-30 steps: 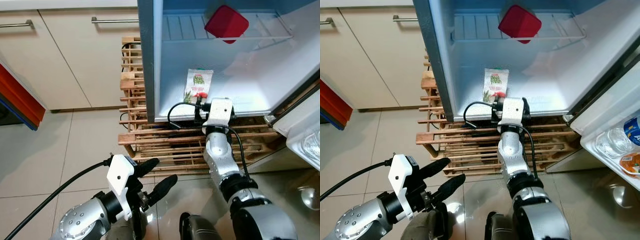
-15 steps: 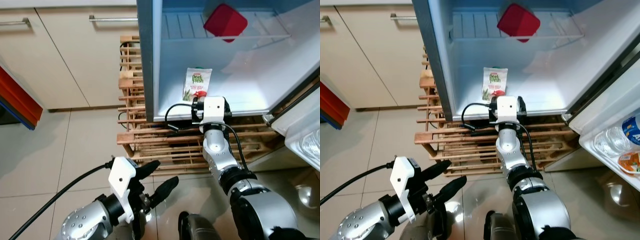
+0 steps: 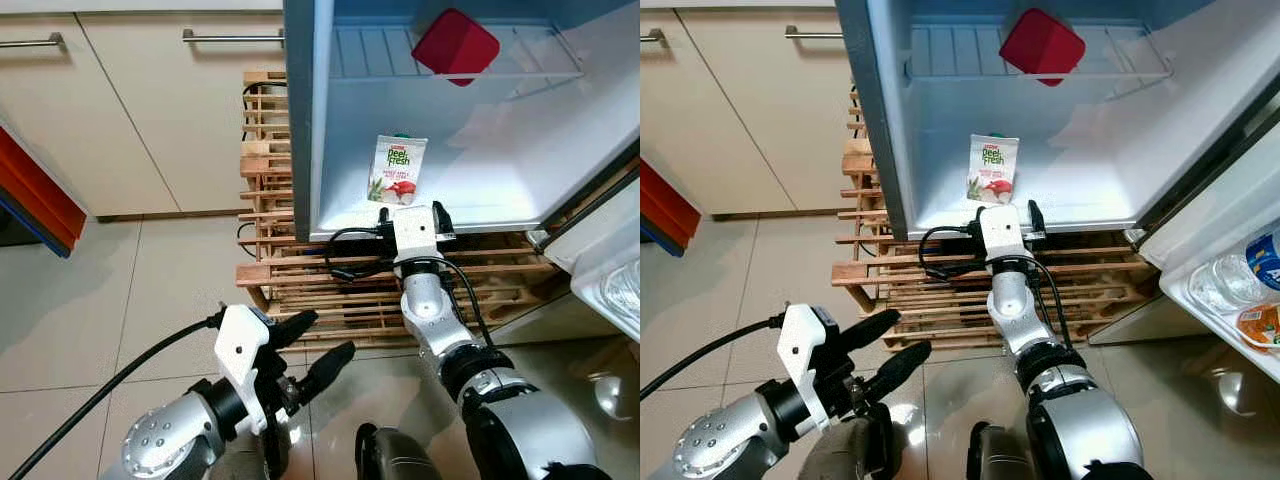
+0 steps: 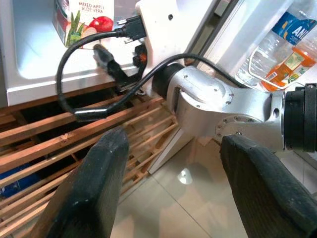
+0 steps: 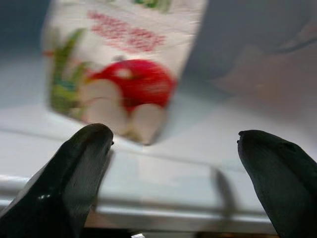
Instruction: Restocking fridge
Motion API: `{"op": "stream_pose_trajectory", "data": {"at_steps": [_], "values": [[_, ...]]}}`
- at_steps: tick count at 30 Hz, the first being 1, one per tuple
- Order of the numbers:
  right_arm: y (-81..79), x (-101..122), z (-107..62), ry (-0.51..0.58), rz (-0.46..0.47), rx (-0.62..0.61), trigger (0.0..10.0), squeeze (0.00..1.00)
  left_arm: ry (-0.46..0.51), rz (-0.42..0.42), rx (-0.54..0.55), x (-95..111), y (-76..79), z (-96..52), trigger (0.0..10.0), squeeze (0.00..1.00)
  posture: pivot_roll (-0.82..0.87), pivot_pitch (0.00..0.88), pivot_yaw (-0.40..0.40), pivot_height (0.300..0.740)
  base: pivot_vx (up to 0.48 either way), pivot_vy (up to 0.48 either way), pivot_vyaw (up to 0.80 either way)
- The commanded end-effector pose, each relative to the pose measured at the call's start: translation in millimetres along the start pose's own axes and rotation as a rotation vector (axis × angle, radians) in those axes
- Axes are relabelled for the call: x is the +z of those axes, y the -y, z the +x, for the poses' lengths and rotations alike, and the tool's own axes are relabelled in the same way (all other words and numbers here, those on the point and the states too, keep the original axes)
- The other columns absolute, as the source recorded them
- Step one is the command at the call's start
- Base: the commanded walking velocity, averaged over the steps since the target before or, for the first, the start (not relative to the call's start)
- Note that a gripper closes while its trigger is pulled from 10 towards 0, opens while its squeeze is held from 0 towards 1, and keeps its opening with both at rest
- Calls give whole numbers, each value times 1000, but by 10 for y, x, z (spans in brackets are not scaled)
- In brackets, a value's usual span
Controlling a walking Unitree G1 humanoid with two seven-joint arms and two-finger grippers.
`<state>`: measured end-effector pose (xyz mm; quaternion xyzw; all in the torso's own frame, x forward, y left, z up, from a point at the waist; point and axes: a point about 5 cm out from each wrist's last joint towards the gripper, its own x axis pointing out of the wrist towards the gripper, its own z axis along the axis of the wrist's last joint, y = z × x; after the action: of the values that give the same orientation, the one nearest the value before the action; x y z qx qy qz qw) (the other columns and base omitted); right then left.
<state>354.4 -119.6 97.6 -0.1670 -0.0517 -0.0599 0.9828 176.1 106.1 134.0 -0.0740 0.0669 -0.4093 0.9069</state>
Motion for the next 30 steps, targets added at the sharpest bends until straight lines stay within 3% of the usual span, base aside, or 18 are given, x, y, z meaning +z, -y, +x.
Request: {"op": "stream_pose_trajectory", "data": {"at_steps": [1, 10, 21, 30], "values": [[33, 6, 32, -12, -34, -35, 10000, 0, -15, -15, -4, -54, 15, 6, 10000, 0, 120, 240, -28, 740, 0, 0, 0], [75, 25, 69, -14, -79, -74, 10000, 0, -9, -17, 5, -55, 19, 8, 10000, 0, 125, 239, -40, 740, 0, 0, 0], [87, 120, 148, 43, -267, -80, 10000, 0, -10, -30, 8, -63, 53, -4, 10000, 0, 130, 258, -39, 740, 0, 0, 0], [162, 98, 143, 58, -285, -117, 10000, 0, -10, -29, 13, -76, 15, 14, 10000, 0, 117, 238, -44, 740, 0, 0, 0]]}}
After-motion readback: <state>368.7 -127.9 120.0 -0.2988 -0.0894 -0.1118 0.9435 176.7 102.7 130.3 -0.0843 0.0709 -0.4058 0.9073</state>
